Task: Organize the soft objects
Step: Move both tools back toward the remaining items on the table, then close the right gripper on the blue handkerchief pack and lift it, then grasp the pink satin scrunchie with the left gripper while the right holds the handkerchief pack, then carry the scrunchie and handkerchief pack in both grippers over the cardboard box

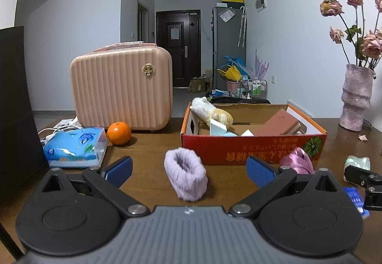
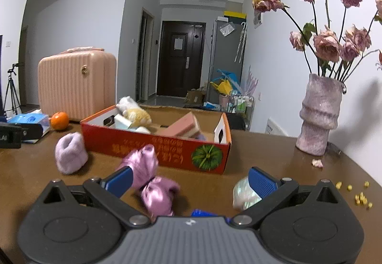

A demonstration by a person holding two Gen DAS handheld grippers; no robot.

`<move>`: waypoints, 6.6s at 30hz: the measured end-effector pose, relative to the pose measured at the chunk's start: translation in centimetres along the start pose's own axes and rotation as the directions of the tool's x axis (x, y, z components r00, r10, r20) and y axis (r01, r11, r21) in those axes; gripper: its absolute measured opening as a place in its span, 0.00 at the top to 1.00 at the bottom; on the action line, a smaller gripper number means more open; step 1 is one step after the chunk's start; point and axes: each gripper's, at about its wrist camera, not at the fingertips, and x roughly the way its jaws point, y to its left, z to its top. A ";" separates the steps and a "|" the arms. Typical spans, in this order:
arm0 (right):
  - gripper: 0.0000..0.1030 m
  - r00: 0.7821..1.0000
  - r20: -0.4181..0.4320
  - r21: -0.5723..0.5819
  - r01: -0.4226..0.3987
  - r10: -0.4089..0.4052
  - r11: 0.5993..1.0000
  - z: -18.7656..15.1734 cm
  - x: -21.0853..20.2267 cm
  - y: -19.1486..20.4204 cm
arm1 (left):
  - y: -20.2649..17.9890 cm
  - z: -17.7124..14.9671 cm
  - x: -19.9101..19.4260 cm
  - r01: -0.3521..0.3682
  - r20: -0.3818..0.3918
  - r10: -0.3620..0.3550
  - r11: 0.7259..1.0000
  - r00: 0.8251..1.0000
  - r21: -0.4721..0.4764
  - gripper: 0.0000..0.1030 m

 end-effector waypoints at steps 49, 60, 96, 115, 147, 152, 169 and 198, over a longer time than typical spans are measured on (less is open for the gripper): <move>0.50 0.960 -0.278 0.108 0.007 0.023 0.994 -4.8 4.9 -2.1 | -0.2 -4.0 -2.3 0.061 -0.120 -0.059 0.998 0.991 0.008 0.00; 0.50 0.987 -0.162 0.132 0.009 0.012 0.991 -3.3 2.5 -3.2 | -0.7 -4.3 -1.6 0.053 -0.146 -0.051 0.998 0.988 0.013 0.00; 0.50 0.997 -0.062 0.198 0.065 -0.054 0.978 -3.1 1.5 -9.4 | -13.3 -1.2 5.7 0.125 -0.187 -0.122 0.992 0.975 0.006 0.00; 0.50 0.991 -0.091 0.206 0.119 -0.102 0.971 -3.8 3.4 -10.2 | -15.9 -2.3 10.7 0.095 -0.190 -0.077 0.992 0.979 0.088 0.00; 0.50 0.994 -0.079 0.206 0.091 -0.077 0.974 -3.8 3.2 -10.0 | -13.3 -3.1 8.1 0.119 -0.121 -0.105 0.986 0.987 0.117 0.44; 0.50 0.995 -0.070 0.203 0.085 -0.072 0.975 -3.8 3.0 -9.9 | -12.3 -3.1 6.9 0.108 -0.084 -0.099 0.988 0.992 0.113 0.44; 0.50 0.998 0.027 0.130 0.054 -0.058 0.990 -3.6 1.4 -7.6 | -8.4 -3.1 3.5 0.070 -0.016 -0.069 0.993 0.997 0.094 0.44; 0.50 0.996 0.076 0.147 0.029 -0.041 0.989 -1.9 3.7 -1.3 | -4.6 -0.5 3.7 0.034 0.059 -0.034 0.999 0.998 0.008 0.44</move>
